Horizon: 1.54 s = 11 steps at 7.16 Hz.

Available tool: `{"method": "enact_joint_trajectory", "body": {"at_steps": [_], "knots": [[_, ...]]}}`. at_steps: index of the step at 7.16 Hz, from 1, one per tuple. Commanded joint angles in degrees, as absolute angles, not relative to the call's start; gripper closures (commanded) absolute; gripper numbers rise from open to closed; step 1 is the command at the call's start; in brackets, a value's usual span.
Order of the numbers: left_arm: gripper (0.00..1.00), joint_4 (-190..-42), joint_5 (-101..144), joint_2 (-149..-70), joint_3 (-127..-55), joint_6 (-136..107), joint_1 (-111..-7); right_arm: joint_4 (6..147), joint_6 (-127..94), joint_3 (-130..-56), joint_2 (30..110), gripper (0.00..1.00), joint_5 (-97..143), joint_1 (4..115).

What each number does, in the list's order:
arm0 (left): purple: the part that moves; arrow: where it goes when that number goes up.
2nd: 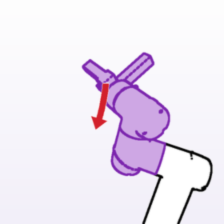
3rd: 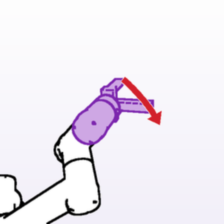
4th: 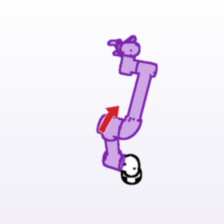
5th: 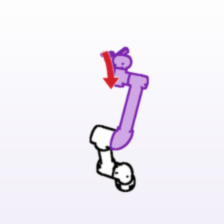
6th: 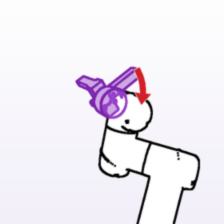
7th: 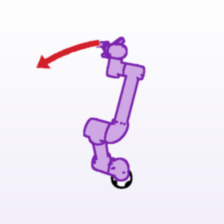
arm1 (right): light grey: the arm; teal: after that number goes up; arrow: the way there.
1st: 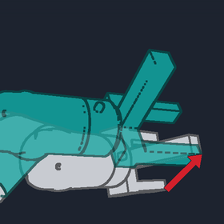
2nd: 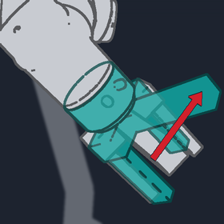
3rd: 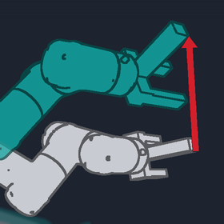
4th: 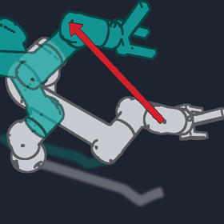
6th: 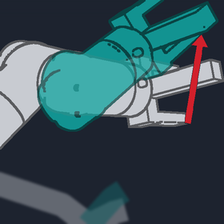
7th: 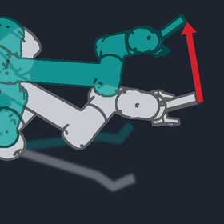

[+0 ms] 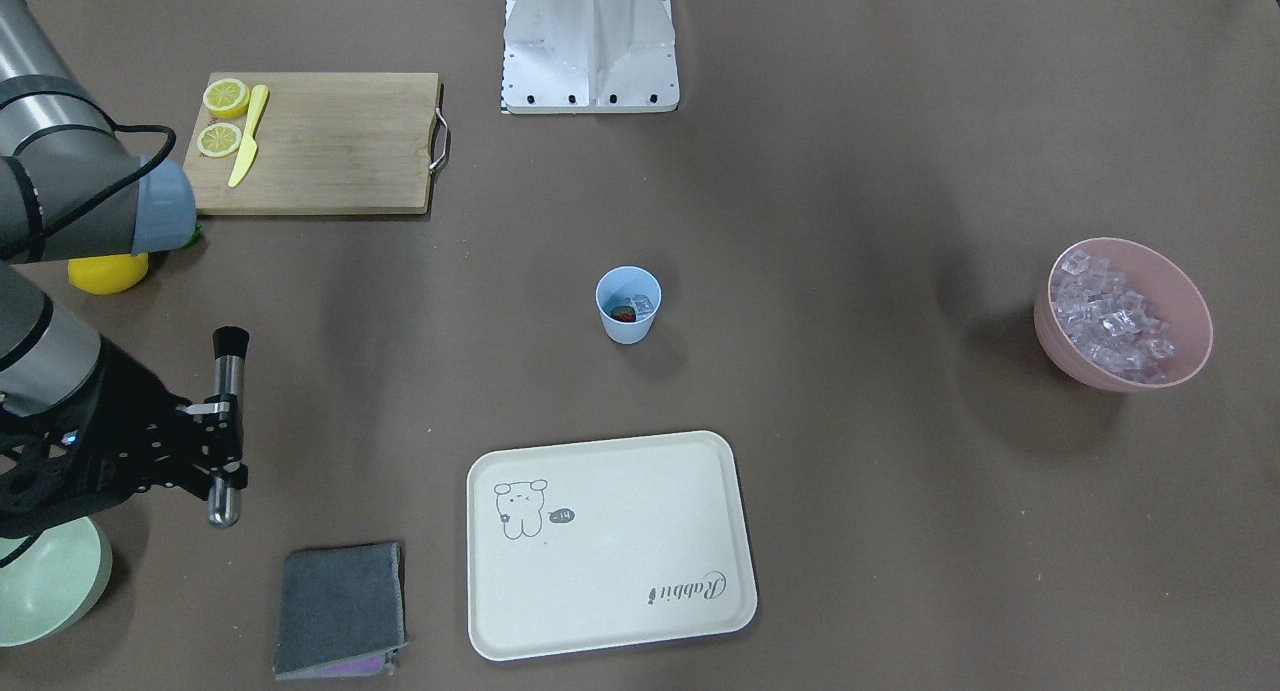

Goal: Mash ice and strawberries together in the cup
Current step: 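Carry the muddler with the right gripper over the blue cup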

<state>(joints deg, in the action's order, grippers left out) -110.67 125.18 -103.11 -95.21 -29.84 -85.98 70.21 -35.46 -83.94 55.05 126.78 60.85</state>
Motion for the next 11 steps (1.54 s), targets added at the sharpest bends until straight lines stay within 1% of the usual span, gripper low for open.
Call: {"method": "enact_joint_trajectory", "body": {"at_steps": [1, 3, 4, 6, 8, 10, 11], "knots": [[0.02, -110.83, 125.33, -97.76, -95.71, -29.80, -90.86, 69.96, -39.43, -93.81, 53.53, 1.00, 119.76, 54.27], [0.02, -111.44, 125.42, -92.14, -97.28, -29.79, -93.42, 69.70, -45.23, -103.67, 53.96, 1.00, 111.49, 47.58], [0.02, -111.53, 125.42, -88.80, -97.73, -29.79, -94.73, 66.56, -45.26, -105.89, 54.05, 1.00, 105.27, 43.89], [0.02, -111.36, 125.25, -85.53, -97.39, -29.88, -96.59, 57.25, -45.26, -103.64, 53.44, 1.00, 88.42, 35.64], [0.02, -111.18, 125.33, -82.98, -97.29, -30.06, -98.60, 51.53, -45.26, -103.53, 52.30, 1.00, 79.93, 29.56], [0.02, -111.18, 125.33, -81.48, -96.86, -29.88, -100.71, 48.36, -44.92, -103.45, 53.08, 1.00, 67.74, 23.68], [0.02, -111.27, 125.42, -81.21, -96.86, -29.88, -100.90, 44.51, -44.74, -103.36, 54.65, 1.00, 62.37, 20.68]]}}
